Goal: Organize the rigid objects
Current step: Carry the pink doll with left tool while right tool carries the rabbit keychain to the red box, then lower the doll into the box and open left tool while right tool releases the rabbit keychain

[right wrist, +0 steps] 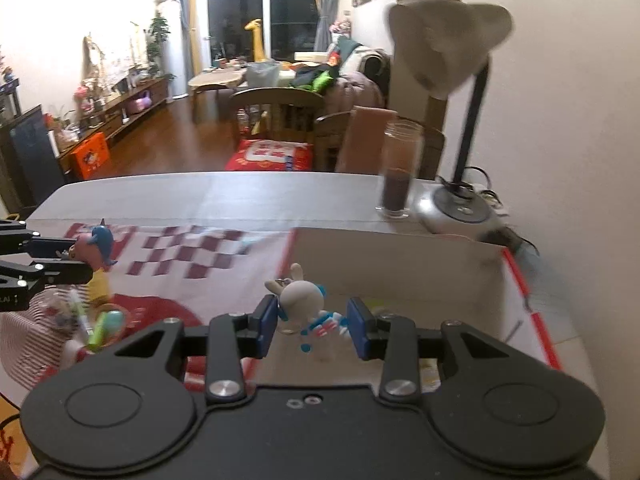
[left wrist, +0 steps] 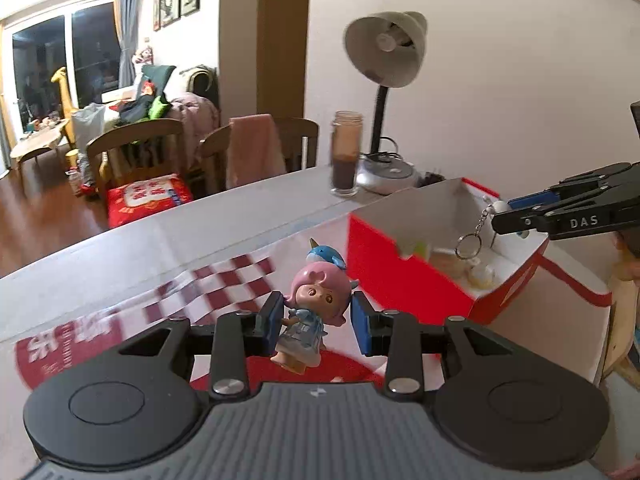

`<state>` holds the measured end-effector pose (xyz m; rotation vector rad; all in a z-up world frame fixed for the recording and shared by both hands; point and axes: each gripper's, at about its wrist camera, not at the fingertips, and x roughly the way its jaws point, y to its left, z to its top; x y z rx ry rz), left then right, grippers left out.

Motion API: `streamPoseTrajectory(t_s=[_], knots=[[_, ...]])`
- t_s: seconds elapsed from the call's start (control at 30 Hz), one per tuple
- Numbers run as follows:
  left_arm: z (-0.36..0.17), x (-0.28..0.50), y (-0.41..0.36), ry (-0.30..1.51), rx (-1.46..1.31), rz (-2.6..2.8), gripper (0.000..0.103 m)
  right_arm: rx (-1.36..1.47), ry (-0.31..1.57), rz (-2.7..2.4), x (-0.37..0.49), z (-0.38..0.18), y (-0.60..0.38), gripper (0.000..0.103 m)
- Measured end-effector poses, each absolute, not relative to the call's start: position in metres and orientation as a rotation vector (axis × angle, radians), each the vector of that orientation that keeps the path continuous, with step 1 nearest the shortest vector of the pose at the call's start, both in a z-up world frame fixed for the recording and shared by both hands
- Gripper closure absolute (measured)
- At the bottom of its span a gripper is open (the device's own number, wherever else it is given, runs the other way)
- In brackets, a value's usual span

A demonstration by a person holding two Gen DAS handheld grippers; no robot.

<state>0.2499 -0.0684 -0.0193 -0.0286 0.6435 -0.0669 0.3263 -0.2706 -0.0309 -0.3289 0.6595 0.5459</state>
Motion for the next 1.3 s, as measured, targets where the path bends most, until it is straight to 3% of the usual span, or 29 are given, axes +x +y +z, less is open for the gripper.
streamPoseTrajectory(t_s=[0.8,1.3], knots=[[-0.063,0.411,-0.243,0.844,0.122,-0.283,0.068,-0.346,0.799,0.417,0.452,-0.082,-0.347,0.066],[-0.115,0.46,-0.259,1.079,0.102,-0.225,0.068,-0.42,0.948,0.421,0.479,-0.116,-0.34,0.066]])
